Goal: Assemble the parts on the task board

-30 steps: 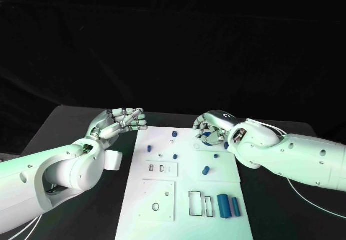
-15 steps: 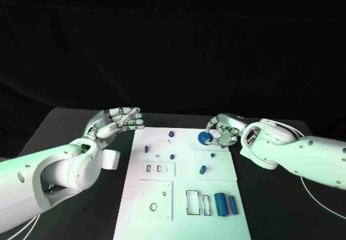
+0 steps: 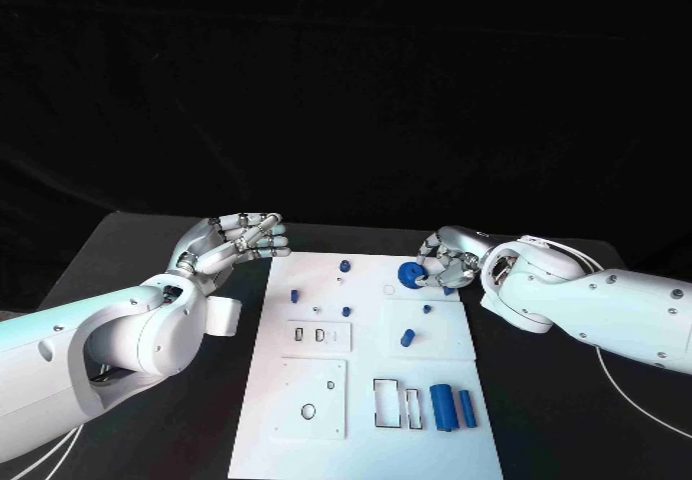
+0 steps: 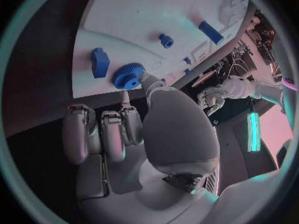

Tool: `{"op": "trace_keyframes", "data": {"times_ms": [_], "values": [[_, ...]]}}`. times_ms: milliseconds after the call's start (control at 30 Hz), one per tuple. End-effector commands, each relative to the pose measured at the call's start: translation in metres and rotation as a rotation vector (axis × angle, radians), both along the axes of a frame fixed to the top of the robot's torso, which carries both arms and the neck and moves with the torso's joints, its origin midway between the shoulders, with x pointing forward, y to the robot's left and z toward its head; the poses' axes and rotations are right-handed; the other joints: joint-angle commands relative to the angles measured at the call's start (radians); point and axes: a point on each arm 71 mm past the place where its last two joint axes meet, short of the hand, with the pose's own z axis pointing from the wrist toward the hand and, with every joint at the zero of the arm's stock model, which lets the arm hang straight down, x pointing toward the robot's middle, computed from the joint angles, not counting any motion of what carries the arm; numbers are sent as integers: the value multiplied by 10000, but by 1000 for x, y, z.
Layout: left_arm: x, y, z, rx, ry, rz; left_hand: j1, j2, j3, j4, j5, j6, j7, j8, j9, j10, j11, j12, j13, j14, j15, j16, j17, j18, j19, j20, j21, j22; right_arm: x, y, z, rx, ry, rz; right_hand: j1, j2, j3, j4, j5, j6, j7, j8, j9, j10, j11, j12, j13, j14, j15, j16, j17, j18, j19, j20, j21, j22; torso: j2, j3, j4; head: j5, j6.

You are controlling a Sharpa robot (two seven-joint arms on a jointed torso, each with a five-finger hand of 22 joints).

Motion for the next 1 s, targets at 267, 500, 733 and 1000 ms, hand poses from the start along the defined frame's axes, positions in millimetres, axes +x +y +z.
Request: {"op": "trace_keyframes", "data": {"times_ms": [267,500,733,1000], "values": [[0,-2,1,-145,-29,-227,-34,-32,52,24,-64,-24,360,-42,-15,17,33,-28,13,-70,19,-58,16,113,-77,1,-61,-10,3,3,-3,95,-11,-98,77,-5,-73,95,51,-171,44,-10,-4,-43,68,-38,661,965,103,66,2169,-106,22,13,24,757,-3,-2,-5,39,-46],[-1,-3,1,-154,-17,-259,-42,-31,64,25,-65,-28,363,-47,-17,15,35,-40,12,-75,21,-68,21,113,-81,2,-62,-13,5,6,-7,58,108,-32,106,-4,-162,171,41,-373,102,-93,-24,-114,121,-75,622,971,150,83,2209,-109,20,53,31,782,-6,-1,-1,53,-70],[-1,-3,1,-152,3,-272,-42,-31,64,25,-65,-28,363,-47,-17,15,35,-40,12,-75,21,-68,21,113,-81,2,-62,-13,5,9,-10,53,186,4,131,31,-162,187,52,-395,112,-96,-22,-90,130,-45,659,978,161,95,2243,-115,34,63,49,808,-2,3,1,83,-89],[-1,-2,1,-147,15,-269,-52,-29,78,27,-67,-32,368,-53,-20,13,39,-53,12,-79,23,-77,26,114,-86,4,-63,-17,4,8,-11,-103,135,21,717,429,430,45,-105,153,-1,208,86,139,32,206,957,1002,97,142,2362,-175,212,40,260,1101,-5,4,-15,93,-104]]}}
